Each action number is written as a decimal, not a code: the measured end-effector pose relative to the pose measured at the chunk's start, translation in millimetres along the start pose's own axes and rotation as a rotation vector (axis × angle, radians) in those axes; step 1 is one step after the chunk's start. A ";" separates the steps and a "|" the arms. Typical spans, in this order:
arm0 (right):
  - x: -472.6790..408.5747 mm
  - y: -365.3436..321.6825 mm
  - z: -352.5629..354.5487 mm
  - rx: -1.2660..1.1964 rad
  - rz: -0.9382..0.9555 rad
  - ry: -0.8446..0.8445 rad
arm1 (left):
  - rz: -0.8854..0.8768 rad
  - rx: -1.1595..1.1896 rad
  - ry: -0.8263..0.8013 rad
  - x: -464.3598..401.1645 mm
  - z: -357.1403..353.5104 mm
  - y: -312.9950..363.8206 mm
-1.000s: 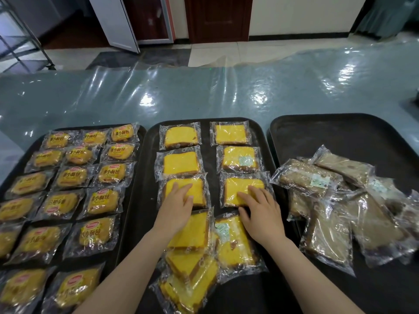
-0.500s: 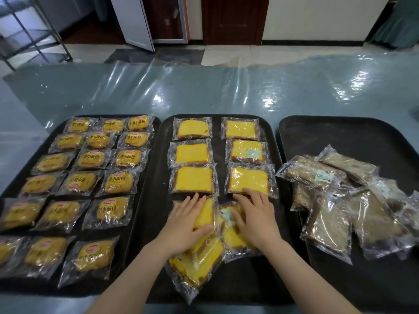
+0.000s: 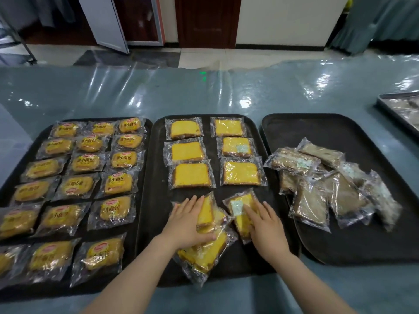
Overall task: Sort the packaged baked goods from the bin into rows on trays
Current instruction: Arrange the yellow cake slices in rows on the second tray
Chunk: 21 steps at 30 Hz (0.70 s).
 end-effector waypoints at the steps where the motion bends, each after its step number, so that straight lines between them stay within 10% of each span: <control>1: 4.1 -3.4 2.2 0.024 -0.038 0.035 | -0.009 -0.004 -0.005 1.1 0.2 -1.1; 14: 20.7 -21.5 11.8 -0.152 -0.245 0.180 | -0.089 0.309 -0.033 17.7 12.5 -29.3; 21: 3.4 -10.2 55.7 -0.360 -0.114 0.485 | -0.063 0.284 0.519 12.5 46.3 -19.4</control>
Point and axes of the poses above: each hand's wrist, its own x-axis away from the middle knuckle, its own z-axis out of the back of the hand, y = z × x, the point moved 2 cm from there along -x, towards the middle knuckle, and after that the axes turned 13 degrees about z, right-handed, at the moved point
